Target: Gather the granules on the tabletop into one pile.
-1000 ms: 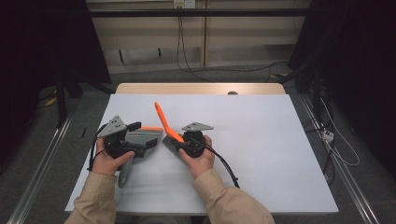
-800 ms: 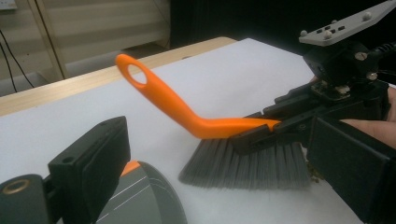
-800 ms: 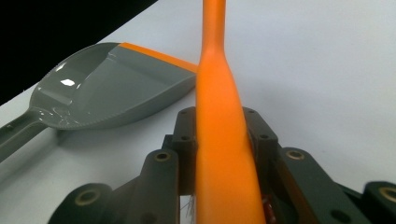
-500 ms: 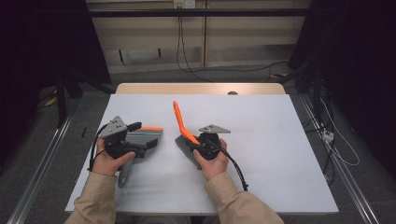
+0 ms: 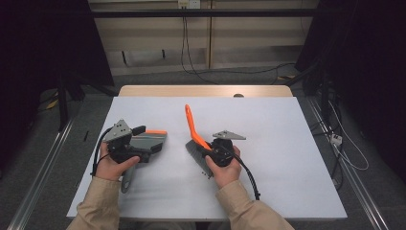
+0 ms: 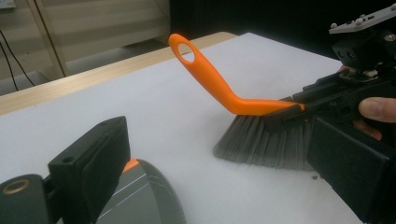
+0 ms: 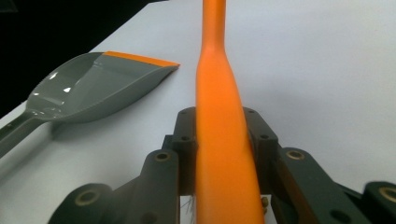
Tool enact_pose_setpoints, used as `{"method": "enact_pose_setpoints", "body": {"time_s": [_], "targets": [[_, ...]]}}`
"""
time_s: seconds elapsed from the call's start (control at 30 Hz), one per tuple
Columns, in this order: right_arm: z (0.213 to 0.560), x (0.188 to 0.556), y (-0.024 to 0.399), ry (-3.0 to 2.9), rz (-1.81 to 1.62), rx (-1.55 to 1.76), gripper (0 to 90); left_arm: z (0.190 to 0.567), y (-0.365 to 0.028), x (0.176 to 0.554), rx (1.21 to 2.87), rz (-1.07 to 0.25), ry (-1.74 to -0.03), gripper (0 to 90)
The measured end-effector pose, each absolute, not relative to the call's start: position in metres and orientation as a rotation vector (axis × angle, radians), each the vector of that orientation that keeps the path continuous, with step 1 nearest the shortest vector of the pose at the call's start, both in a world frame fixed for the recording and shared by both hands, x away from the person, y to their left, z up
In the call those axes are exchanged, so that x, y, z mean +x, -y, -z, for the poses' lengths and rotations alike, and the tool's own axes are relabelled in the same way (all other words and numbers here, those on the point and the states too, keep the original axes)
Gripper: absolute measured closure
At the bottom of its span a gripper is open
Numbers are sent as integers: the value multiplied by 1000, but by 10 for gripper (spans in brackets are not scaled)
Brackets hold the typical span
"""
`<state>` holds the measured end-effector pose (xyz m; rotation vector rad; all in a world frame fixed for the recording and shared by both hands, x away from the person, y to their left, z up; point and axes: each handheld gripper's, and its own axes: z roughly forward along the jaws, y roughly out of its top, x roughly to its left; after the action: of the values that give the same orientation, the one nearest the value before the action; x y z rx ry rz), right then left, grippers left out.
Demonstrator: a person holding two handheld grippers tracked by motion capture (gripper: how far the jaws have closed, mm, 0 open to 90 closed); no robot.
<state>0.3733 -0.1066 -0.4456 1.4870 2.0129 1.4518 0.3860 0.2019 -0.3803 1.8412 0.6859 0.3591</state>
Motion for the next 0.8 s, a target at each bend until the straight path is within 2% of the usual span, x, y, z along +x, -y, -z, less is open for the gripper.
{"method": "enact_pose_setpoints", "body": {"time_s": [0.27, 0.47, 0.8], "targets": [[430, 373, 110, -1999, -1594, 1462, 709, 381, -202, 387, 1846, -363, -682, 62], [411, 386, 122, -1995, -1600, 1344, 708, 380, -203, 387, 1842, -362, -686, 62], [432, 419, 141, -2097, -1442, 1201, 708, 381, -203, 388, 1843, -362, -690, 62]]}}
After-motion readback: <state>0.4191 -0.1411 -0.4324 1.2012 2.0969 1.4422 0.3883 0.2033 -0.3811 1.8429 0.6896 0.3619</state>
